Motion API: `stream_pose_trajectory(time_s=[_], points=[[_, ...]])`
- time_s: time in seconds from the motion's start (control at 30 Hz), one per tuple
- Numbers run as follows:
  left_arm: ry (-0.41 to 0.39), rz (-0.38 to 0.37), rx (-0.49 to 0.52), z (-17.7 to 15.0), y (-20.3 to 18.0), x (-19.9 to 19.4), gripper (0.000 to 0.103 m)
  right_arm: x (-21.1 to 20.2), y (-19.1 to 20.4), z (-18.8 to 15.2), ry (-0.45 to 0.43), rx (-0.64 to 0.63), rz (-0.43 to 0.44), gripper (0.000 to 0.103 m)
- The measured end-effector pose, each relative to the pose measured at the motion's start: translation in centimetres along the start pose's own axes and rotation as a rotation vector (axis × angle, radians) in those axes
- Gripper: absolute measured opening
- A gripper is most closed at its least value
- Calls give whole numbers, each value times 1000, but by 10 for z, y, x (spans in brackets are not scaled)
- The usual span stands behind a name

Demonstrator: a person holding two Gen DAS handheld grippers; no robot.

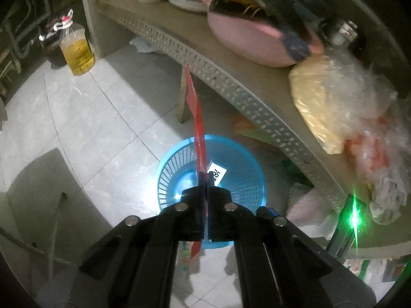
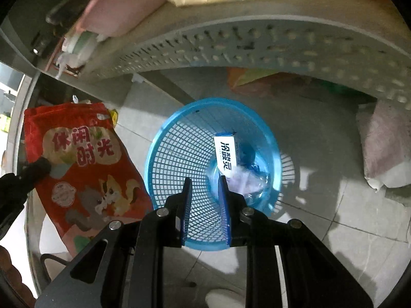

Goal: Collect trash
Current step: 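Carry both bags over the blue wastebasket and open both tools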

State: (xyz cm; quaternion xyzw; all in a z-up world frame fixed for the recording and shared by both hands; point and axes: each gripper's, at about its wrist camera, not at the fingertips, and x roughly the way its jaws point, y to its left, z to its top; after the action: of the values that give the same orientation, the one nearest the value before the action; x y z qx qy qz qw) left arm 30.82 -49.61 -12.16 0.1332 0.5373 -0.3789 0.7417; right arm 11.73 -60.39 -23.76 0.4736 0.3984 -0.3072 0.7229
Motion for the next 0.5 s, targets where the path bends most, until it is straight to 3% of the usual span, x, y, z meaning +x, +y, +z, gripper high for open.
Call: stream_pose_trajectory(time_s=[0.07, 0.13, 0.3, 0.5], points=[[-2, 11, 1, 2, 4, 6, 7, 8, 0, 2, 11, 3, 3, 21], [2, 30, -10, 3, 7, 9, 36, 8, -2, 0, 13, 3, 8, 21], [-16, 50, -33, 2, 13, 6, 50, 1, -12, -10, 14, 5, 0, 24], [-60, 52, -19, -5, 10, -26, 60, -26, -25, -23, -7, 5, -3, 31]])
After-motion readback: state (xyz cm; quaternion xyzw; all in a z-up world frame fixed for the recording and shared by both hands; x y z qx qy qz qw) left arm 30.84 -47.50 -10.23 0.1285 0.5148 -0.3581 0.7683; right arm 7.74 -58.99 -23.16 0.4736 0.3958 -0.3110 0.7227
